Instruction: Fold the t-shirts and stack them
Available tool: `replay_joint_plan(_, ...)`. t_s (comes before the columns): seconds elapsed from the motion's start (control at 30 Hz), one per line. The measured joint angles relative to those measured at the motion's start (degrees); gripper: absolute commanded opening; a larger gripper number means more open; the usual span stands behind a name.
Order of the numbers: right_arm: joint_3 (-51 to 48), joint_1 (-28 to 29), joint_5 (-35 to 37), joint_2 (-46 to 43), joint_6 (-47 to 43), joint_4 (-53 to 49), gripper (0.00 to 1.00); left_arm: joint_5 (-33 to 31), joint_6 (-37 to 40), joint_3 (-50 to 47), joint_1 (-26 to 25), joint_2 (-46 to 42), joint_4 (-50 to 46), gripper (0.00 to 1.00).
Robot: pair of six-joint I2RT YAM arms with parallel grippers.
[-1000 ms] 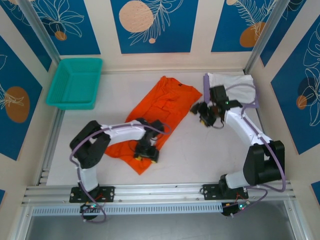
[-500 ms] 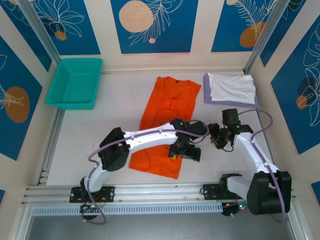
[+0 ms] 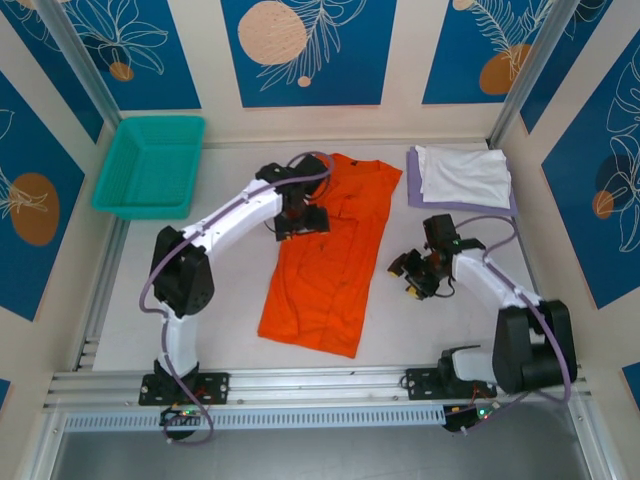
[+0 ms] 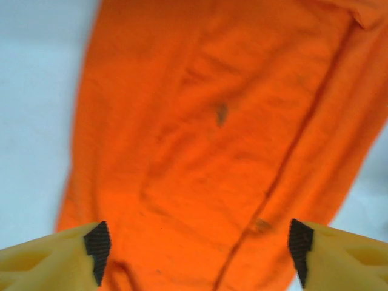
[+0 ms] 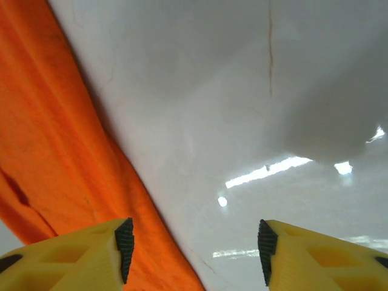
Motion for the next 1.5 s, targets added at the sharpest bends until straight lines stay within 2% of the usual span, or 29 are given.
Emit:
replay_joint_plan(0.13, 11.3, 1.9, 3.8, 11.5, 0.4, -0.1, 0.49, -2.6, 5.6, 1.5, 2.6, 3.0, 1.5, 0.71)
replay_joint_plan(0.33, 33.0, 2.8, 8.0, 28.4, 0.7, -0.5, 0.47, -3.6, 14.0, 13.6, 4.2, 15.5, 4.5, 0.70)
replay_joint_plan(0.57, 55.1, 2.8, 9.3, 45.4, -1.0, -2.8, 0.42, -1.5, 15.8, 35.0, 5.3, 31.1, 6.5, 0.69)
replay_joint_plan(0.67, 62.7, 2.9, 9.0, 52.6, -2.1, -4.7, 0.39, 0.1, 15.0, 38.2, 6.0, 35.2, 8.6, 0.68)
replay_joint_plan(0.77, 68.5, 3.1, 7.7, 59.0, -3.4, -6.7, 0.38, 1.3, 13.8, 38.4, 7.3, 38.2, 9.2, 0.68)
replay_joint_plan(0.87, 74.7, 4.0, 7.1, 61.7, -5.8, -8.3, 0.39, 1.7, 12.9, 39.5, 9.0, 38.8, 9.5, 0.68)
replay_joint_plan(1.0, 84.2, 7.3, 5.7, 68.0, -9.6, -10.3, 0.39, 0.4, 10.9, 38.5, 11.2, 38.6, 9.0, 0.70)
replay_joint_plan(1.2, 99.8, 12.2, 1.2, 77.0, -12.6, -12.7, 0.43, -3.5, 6.4, 26.0, 13.5, 31.7, 10.8, 0.71)
replay_joint_plan(1.33, 103.8, 13.8, -0.5, 79.3, -12.7, -13.4, 0.48, -4.9, 3.1, 17.5, 14.7, 26.9, 12.0, 0.71)
replay_joint_plan(1.5, 103.1, 13.1, -1.5, 78.9, -12.2, -14.1, 0.51, -5.0, -0.1, 16.6, 15.2, 26.3, 12.2, 0.72)
